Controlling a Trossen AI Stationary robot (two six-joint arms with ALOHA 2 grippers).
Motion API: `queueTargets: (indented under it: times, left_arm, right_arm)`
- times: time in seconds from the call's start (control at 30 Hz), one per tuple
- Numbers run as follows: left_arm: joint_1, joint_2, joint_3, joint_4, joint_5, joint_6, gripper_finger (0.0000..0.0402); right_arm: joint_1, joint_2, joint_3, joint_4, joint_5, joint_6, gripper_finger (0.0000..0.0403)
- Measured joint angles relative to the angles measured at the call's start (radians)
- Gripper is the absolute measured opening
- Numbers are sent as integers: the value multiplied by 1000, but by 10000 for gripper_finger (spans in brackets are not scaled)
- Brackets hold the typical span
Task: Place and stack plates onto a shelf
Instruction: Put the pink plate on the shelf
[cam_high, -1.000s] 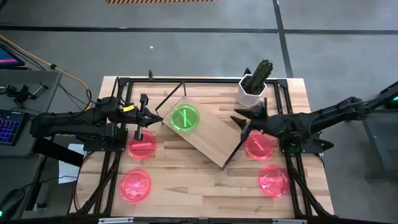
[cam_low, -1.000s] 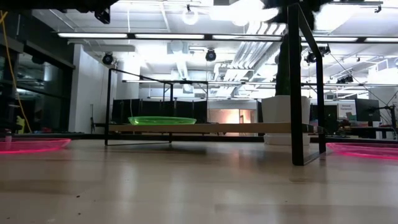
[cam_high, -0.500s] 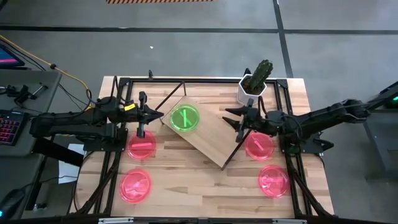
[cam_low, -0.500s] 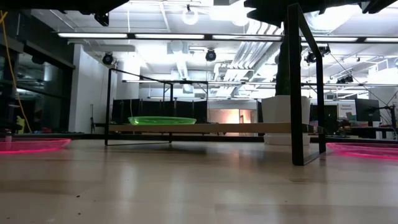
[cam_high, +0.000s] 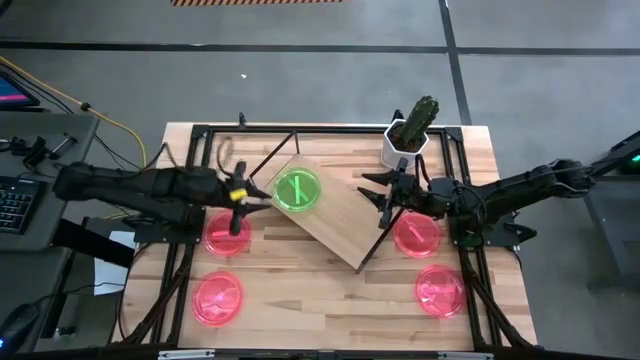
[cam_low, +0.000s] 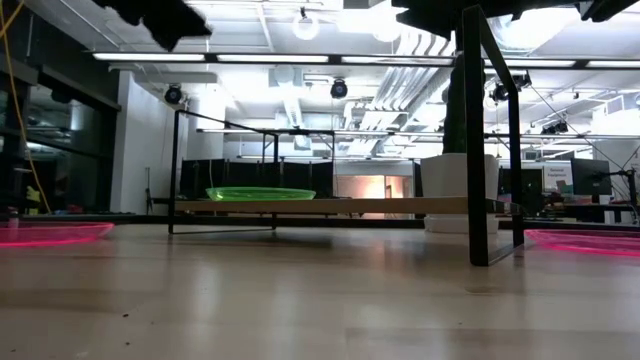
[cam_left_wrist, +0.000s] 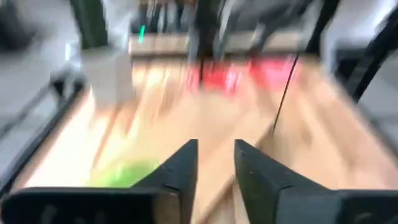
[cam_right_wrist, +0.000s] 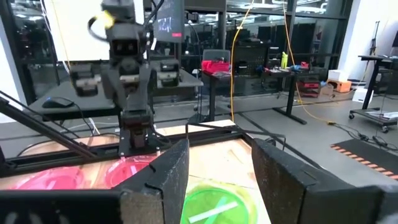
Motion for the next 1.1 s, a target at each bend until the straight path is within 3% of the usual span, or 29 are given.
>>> queueTargets:
  times: [0.1, 0.4, 0.67, 1.1]
  left_arm:
    - [-86, 80, 95, -235, -101, -134, 133]
    - [-315, 365, 139, -619, -82, -697, 161]
    - [-399, 590, 139, -649, -205, -949, 161]
    - [-406, 787, 139, -644, -108, -1038, 161]
  right_arm:
    - [0, 0, 0, -1, 0, 0, 163]
    - [1, 0, 0, -14, -3, 0, 163]
    - [1, 0, 0, -22, -2, 6, 163]
    - [1, 0, 1, -39, -2, 55, 163]
